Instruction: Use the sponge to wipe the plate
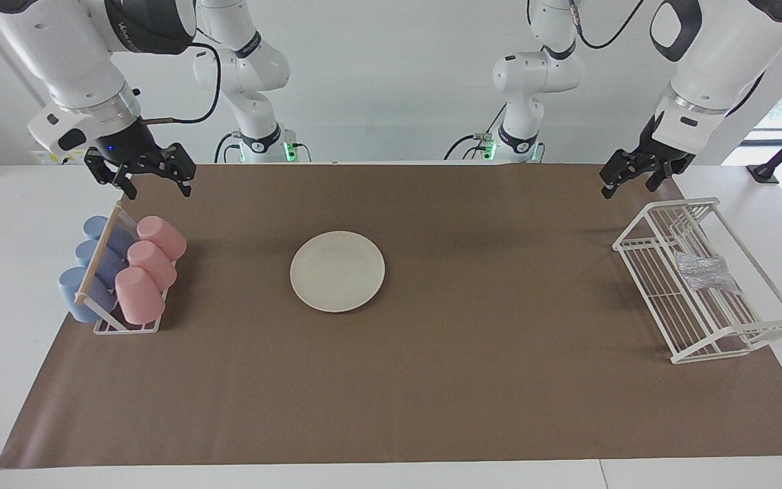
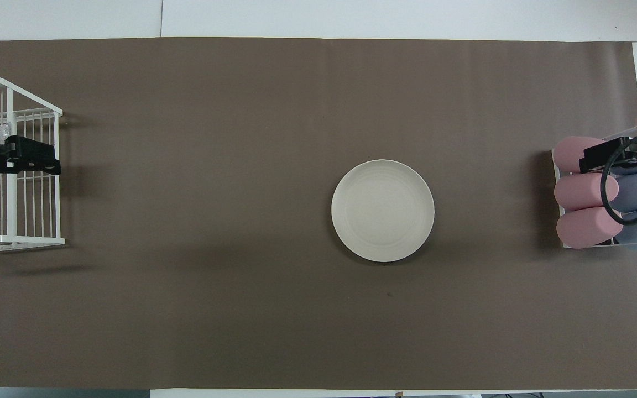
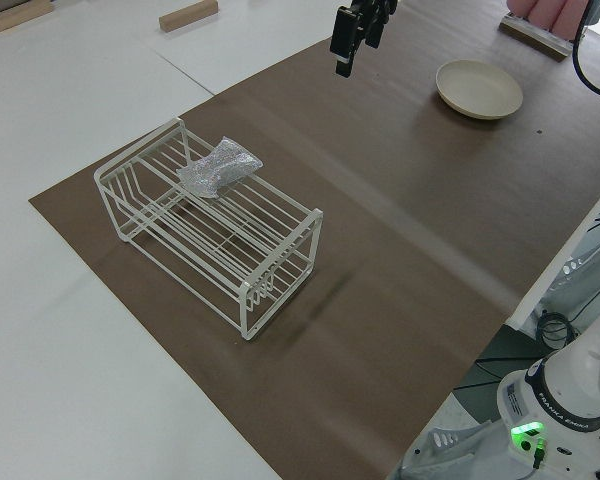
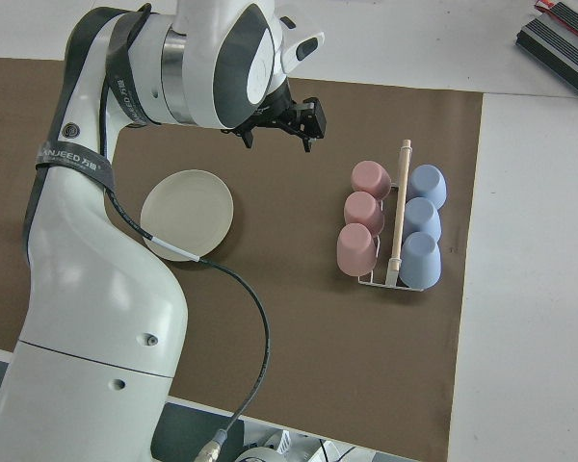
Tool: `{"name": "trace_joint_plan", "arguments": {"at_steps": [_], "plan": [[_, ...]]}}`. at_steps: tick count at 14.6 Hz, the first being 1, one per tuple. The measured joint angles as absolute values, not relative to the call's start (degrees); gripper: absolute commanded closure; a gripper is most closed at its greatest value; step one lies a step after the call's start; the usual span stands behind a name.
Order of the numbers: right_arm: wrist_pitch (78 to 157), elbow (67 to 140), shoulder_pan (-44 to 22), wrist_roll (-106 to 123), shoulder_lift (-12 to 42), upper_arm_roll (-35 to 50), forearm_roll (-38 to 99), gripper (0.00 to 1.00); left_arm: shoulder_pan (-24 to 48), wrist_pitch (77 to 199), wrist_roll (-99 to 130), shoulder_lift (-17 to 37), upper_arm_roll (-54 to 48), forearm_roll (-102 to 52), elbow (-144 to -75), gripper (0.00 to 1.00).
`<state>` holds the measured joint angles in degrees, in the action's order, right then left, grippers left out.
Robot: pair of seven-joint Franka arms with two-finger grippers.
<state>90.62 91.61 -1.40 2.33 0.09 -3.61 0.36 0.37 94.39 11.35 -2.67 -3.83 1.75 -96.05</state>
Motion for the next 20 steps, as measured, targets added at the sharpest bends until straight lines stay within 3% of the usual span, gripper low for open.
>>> {"name": "trace_joint_plan", "arguments": {"at_steps": [5,11,18,20], "plan": [[90.6,91.6,-2.7,-7.4,0.1,-3.6,0.4,0.0,1.7,97.8,16.2,1.1,-4.5,18.0,-98.2,0.0],[90.6,91.6,-7.4,-24.6,0.1,-3.3,0.6,0.0,4.5,101.6,22.8,13.2,-4.6,43.1,-98.6,0.0],[90.6,89.8,-11.8,-58.8,0.1,5.1,2.0,0.0,4.5,101.7,25.4,18.4,-4.4,53.9,-98.6,0.0],[90.6,89.8,-11.8,-68.4,0.1,8.0,2.5,0.0,4.5,101.7,25.5,18.6,-4.3,53.9,-98.6,0.1]]}}
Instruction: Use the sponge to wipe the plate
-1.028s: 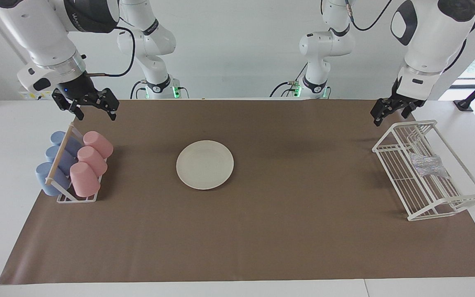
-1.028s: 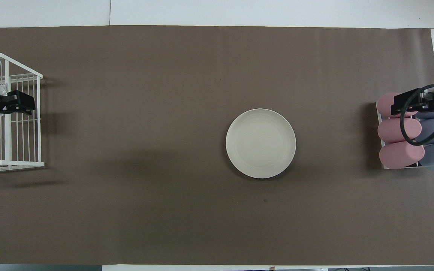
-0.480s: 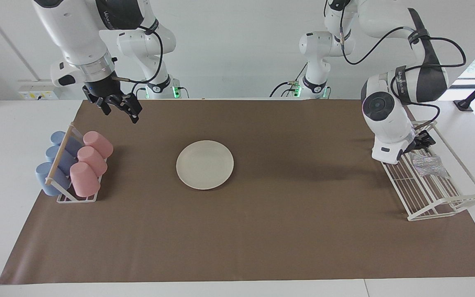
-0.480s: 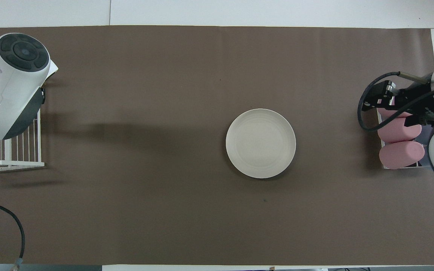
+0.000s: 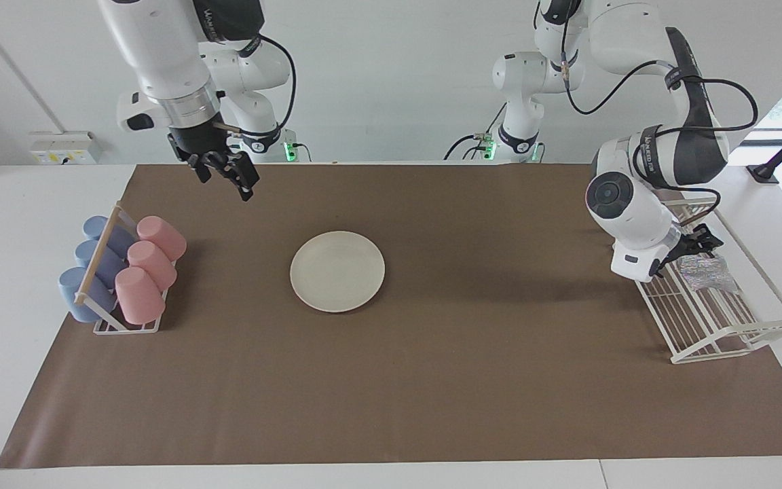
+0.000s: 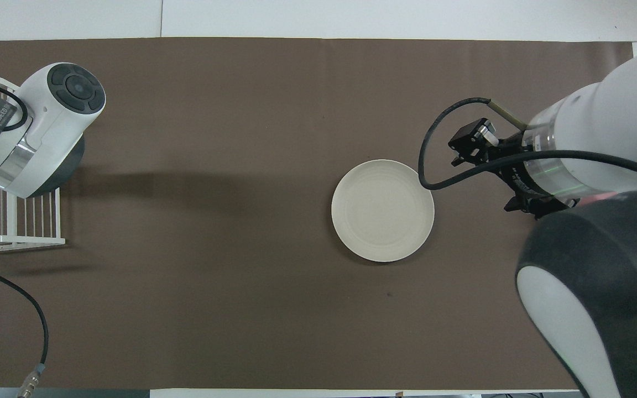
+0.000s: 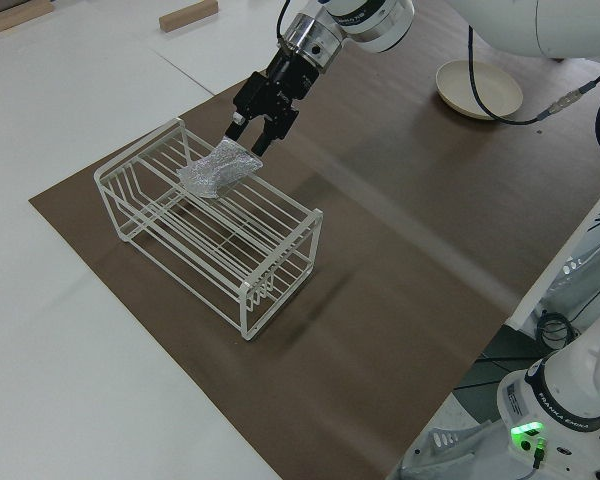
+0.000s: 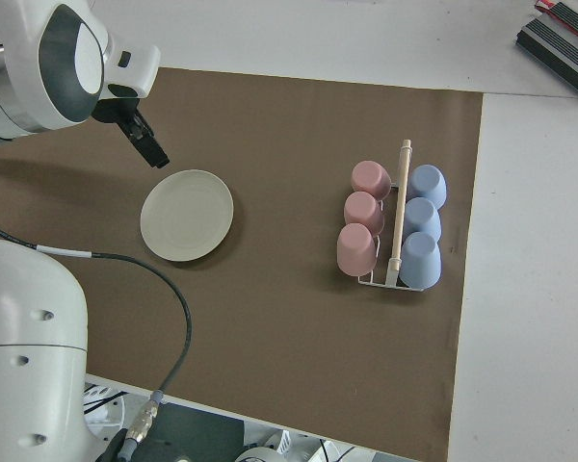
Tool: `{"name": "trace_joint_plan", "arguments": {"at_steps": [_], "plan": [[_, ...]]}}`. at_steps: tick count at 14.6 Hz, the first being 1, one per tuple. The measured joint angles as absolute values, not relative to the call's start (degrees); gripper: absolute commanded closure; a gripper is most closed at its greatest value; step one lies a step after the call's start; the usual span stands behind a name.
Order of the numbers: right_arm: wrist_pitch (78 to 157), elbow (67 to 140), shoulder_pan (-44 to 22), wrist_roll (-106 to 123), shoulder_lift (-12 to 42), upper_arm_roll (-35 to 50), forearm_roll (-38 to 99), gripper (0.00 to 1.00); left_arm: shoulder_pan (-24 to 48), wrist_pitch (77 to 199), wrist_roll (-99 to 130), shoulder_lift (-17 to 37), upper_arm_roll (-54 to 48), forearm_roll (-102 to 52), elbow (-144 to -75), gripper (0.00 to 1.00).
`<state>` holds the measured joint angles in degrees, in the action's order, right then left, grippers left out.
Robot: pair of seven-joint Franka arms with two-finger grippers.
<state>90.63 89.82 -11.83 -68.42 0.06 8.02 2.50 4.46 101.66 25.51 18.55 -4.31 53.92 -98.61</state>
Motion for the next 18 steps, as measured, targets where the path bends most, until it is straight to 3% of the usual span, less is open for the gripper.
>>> {"name": "trace_joint_plan", "arguments": {"at_steps": [1,7,18], "plan": [[90.6,89.8,-11.9,-73.1,0.0,9.3,2.6,0.0,4.4,101.7,25.5,18.6,-4.3,53.9,-98.6,0.17],[92.1,89.8,-16.3,-89.6,0.6,10.9,3.0,0.0,4.2,102.3,26.6,18.6,-4.2,54.0,-98.6,1.0],[93.1,78.1,-23.2,-102.6,11.6,10.9,3.0,0.0,4.2,102.7,27.1,18.4,-4.2,53.9,-97.0,1.0]]}}
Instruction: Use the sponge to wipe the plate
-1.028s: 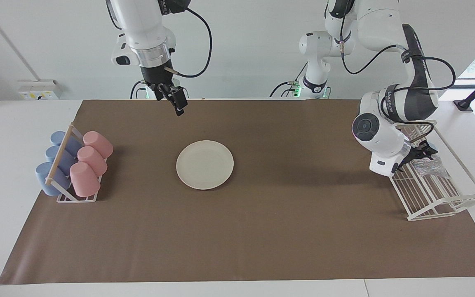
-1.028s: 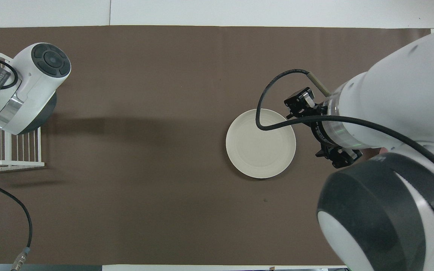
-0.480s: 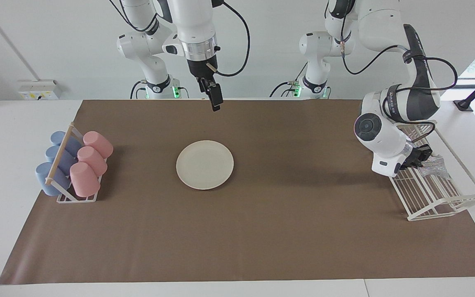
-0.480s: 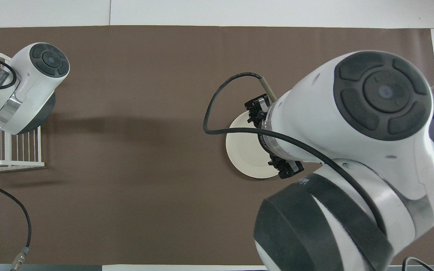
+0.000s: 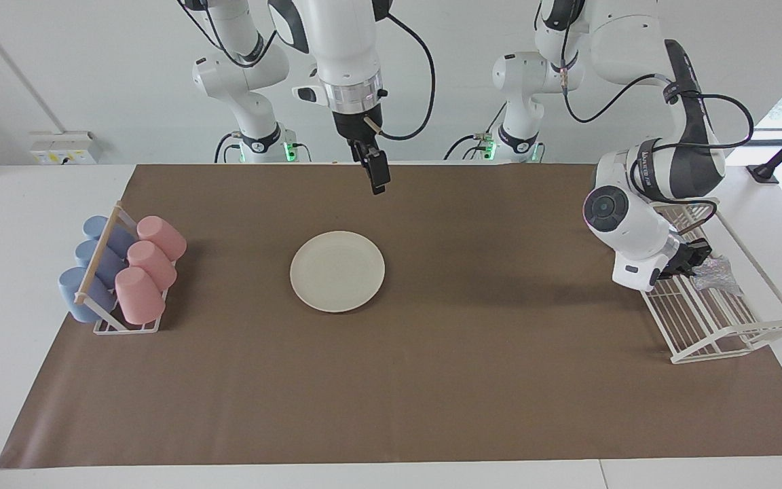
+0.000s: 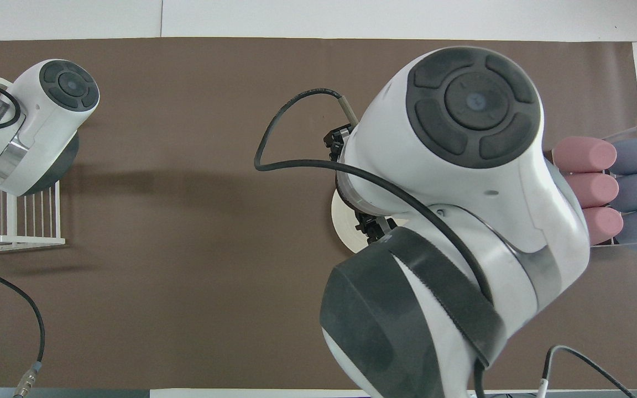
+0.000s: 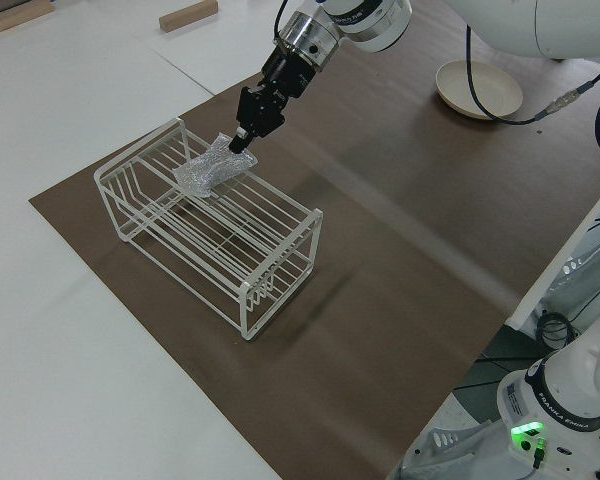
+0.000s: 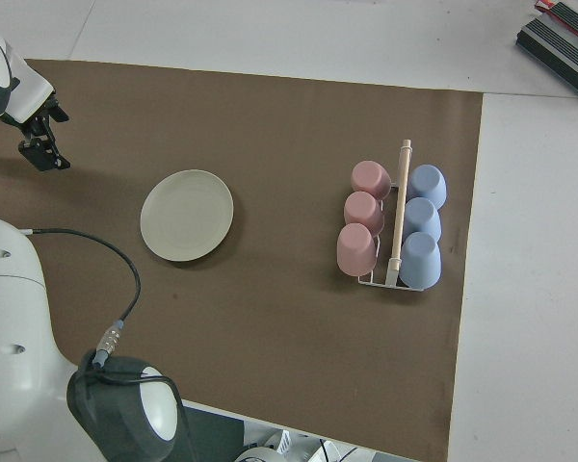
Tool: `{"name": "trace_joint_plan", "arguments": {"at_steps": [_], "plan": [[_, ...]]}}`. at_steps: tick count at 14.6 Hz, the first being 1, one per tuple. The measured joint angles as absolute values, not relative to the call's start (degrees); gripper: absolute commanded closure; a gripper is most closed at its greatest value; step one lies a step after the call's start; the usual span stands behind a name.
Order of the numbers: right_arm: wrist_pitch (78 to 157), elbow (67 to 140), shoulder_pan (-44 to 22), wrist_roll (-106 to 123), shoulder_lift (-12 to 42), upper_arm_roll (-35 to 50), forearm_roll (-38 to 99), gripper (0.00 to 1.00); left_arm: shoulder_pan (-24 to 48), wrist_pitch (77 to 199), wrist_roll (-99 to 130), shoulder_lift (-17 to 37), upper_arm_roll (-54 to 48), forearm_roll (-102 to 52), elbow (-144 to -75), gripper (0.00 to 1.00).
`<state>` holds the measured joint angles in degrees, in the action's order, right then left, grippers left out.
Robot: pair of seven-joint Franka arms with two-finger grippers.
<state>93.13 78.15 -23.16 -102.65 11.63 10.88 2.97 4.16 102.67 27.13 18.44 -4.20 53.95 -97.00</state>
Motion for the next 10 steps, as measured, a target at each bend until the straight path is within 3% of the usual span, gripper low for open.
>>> {"name": "trace_joint_plan", "arguments": {"at_steps": [5,10], "plan": [[94.7,74.1,-27.1,-112.4,15.7,10.8,2.9,0.0,4.3,95.6,24.3,17.6,-4.6,38.2,-87.2,1.0],[94.0,69.8,-29.2,-115.8,19.3,10.8,2.3,0.0,4.1,88.5,23.8,16.2,-4.1,10.1,-79.5,1.0]]}}
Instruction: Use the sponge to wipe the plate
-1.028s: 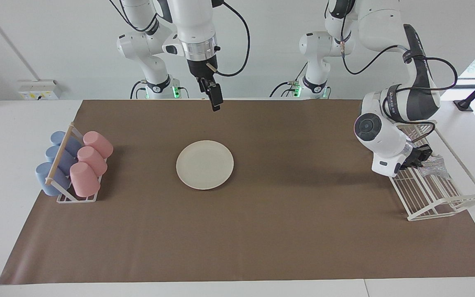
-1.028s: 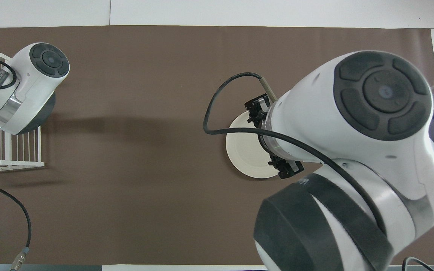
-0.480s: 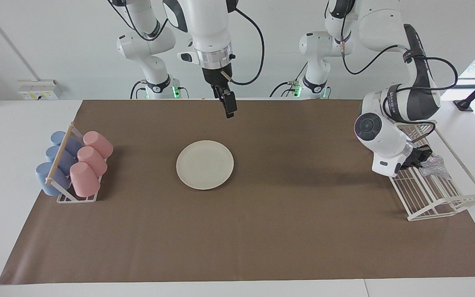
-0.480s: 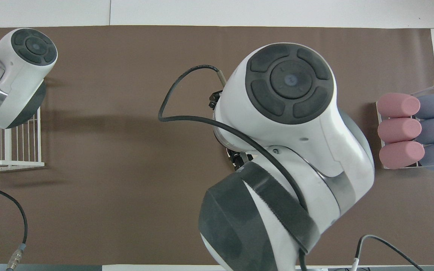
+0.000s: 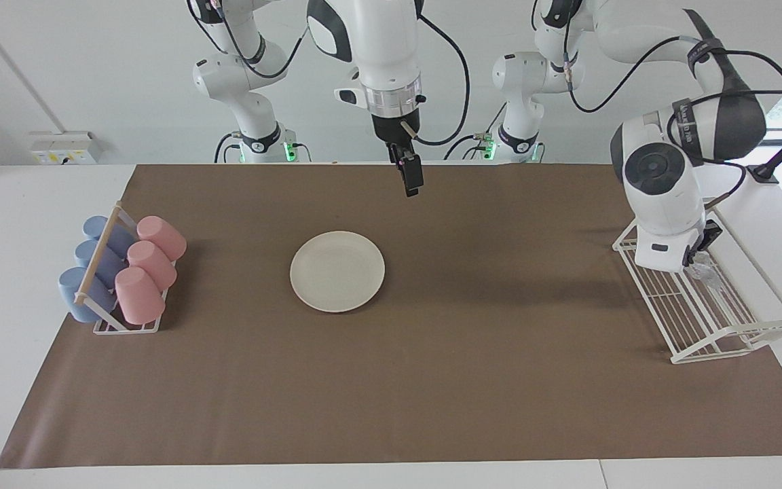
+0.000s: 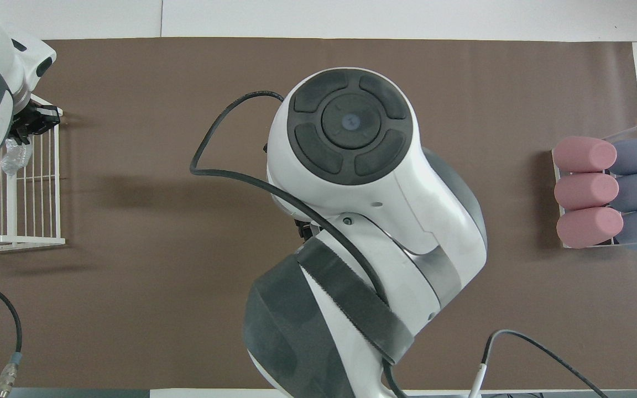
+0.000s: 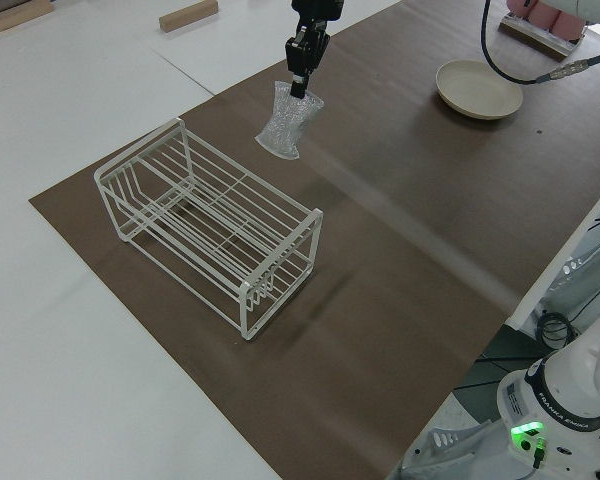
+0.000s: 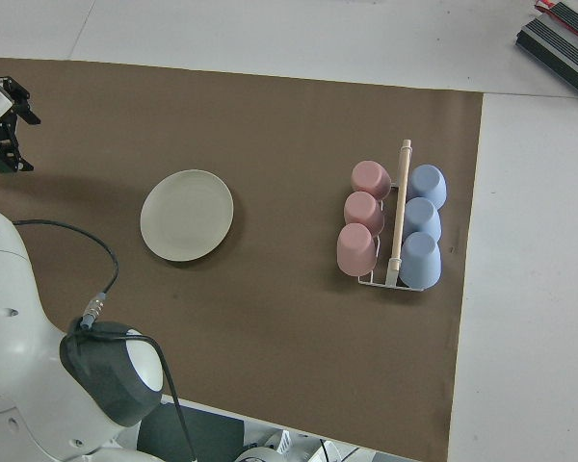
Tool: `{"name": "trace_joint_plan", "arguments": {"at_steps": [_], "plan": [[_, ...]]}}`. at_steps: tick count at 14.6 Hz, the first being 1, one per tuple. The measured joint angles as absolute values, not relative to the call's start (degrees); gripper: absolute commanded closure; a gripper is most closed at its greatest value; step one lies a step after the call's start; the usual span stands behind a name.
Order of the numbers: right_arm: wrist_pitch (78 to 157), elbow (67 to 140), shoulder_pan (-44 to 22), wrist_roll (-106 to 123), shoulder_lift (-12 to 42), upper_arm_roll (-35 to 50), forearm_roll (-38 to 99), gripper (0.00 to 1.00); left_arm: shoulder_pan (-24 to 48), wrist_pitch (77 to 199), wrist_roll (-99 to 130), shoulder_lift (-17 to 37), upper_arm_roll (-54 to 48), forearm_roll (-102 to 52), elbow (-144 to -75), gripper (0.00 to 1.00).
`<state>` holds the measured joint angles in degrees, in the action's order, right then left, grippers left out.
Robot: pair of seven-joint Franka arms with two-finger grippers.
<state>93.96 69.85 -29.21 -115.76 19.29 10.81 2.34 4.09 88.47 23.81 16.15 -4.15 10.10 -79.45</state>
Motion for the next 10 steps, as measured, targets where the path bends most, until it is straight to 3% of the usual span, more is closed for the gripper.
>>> {"name": "trace_joint_plan", "arguments": {"at_steps": [6,10], "plan": [[95.2,69.2,-29.9,-115.8,19.3,10.9,2.4,0.0,-2.9,86.9,23.4,11.2,-3.0,-26.8,-81.3,1.0],[95.2,69.2,-30.5,-115.8,19.3,10.9,2.4,0.0,-4.6,91.8,15.3,5.3,-3.0,-48.8,-96.5,1.0]]}}
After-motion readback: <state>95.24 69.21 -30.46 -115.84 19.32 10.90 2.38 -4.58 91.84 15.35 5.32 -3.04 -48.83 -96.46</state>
